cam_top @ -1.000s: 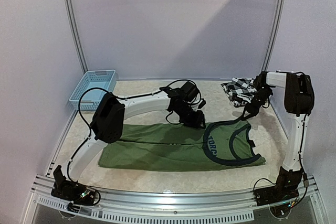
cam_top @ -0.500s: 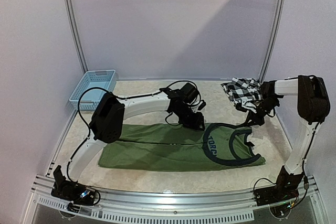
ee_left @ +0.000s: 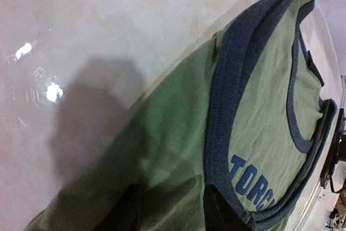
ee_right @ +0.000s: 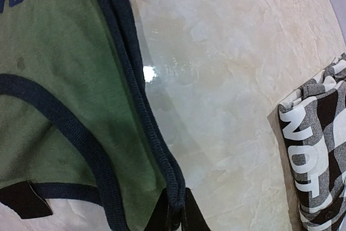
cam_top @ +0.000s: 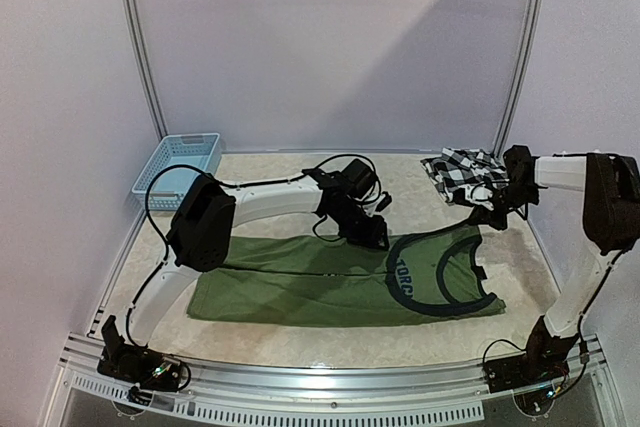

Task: Fold and stack the mixed laundry pile
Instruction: Fold the 1/3-folded tank top at the center of the board.

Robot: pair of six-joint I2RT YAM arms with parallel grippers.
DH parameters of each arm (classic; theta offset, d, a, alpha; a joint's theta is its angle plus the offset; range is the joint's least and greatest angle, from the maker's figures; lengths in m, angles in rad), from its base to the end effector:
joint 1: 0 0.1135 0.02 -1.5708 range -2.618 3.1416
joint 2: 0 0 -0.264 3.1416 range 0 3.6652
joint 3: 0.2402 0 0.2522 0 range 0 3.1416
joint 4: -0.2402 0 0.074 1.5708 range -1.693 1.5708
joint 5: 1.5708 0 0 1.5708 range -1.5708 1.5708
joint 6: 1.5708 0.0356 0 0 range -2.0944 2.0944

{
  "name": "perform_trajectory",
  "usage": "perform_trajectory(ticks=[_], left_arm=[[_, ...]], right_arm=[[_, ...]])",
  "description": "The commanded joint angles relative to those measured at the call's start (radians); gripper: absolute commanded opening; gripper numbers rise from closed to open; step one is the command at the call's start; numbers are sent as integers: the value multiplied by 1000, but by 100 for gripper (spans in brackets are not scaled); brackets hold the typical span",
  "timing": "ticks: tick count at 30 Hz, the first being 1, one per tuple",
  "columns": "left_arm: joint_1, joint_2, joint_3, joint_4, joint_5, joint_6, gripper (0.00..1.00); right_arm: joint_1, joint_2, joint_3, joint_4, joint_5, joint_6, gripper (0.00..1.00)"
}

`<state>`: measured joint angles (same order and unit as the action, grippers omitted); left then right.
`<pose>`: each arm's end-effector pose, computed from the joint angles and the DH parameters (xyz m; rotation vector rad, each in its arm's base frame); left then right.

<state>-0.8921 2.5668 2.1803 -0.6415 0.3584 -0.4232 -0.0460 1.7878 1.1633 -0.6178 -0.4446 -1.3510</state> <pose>0.3334 -0.4333 0.1284 0.7866 2.6868 -0.8765 0.3452 -0.0006 0.1763 -1.6585 2.0097 0.1732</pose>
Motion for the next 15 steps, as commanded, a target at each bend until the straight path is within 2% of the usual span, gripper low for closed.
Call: perform_trajectory(ticks=[1,4,9,15], left_arm=[[-18,0,-46,-92,-14,18,40],[-18,-5,-55,-92,-12,21,40],[-18,-10,-70,-95,-16,26,40],[-18,-15,-75,-95,-18,26,40]], right_arm=[[1,-58,-96,67,55,-128,6],[1,-90,-172,122,82,-193,5],[1,-165,-315,305,92,-267,6],[2,-208,-457,621,147,-304,11]])
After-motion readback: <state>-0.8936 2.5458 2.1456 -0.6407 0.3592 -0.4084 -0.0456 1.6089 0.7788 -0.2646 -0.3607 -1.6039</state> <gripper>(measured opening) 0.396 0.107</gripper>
